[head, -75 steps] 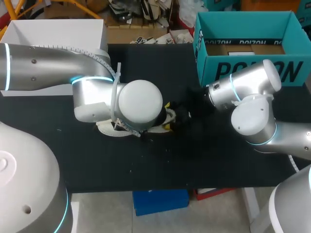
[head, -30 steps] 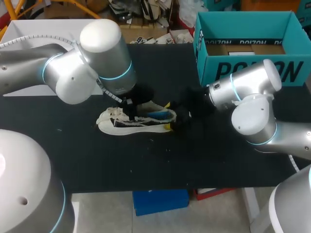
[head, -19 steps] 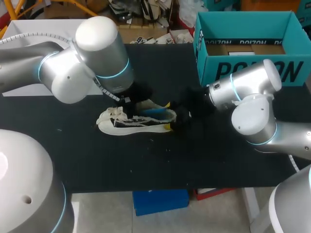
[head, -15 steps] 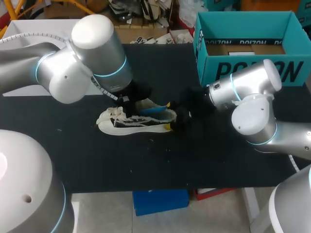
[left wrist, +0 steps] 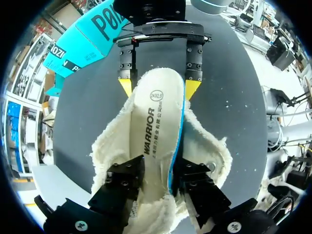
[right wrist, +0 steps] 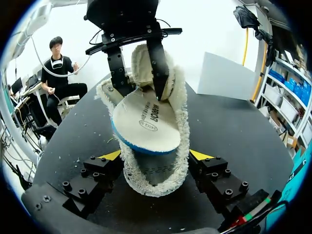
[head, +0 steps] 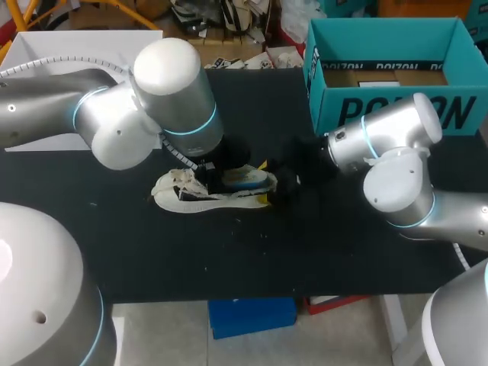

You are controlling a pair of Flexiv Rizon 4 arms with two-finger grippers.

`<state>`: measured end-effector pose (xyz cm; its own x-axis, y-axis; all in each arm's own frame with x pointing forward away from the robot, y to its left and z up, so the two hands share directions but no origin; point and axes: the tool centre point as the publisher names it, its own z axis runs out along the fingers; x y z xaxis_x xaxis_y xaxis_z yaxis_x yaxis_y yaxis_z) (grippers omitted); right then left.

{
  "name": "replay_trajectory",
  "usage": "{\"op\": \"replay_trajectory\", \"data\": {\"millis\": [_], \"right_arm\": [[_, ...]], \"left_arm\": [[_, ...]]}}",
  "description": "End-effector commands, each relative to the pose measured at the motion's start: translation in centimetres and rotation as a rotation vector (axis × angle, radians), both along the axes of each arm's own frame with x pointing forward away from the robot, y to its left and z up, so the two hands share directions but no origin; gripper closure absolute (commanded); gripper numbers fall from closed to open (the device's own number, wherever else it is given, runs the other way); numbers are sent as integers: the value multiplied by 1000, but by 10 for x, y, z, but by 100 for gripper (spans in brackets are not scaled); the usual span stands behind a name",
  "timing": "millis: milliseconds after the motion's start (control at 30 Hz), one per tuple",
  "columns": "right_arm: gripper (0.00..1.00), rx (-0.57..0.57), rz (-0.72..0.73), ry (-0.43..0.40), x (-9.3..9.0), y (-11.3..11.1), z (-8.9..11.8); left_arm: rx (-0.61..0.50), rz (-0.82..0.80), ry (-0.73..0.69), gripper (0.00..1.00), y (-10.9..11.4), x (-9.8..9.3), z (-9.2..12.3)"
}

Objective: Take the shoe out of the shoebox, open the shoe tongue, remove and reinsert the insole, then place the shoe into the shoebox

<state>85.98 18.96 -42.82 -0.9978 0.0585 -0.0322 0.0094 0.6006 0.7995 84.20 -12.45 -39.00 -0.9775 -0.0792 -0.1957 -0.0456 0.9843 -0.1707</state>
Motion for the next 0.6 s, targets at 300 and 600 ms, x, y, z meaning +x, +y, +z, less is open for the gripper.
{"op": "replay_trajectory", "data": {"millis": [300, 600], "right_arm": [[100, -3, -1, 0, 1, -1, -5], [100, -3, -1, 0, 1, -1, -5]], "left_arm": [[50, 38, -171, 17, -9, -14, -14], [38, 51, -241, 38, -15, -10, -16]]}}
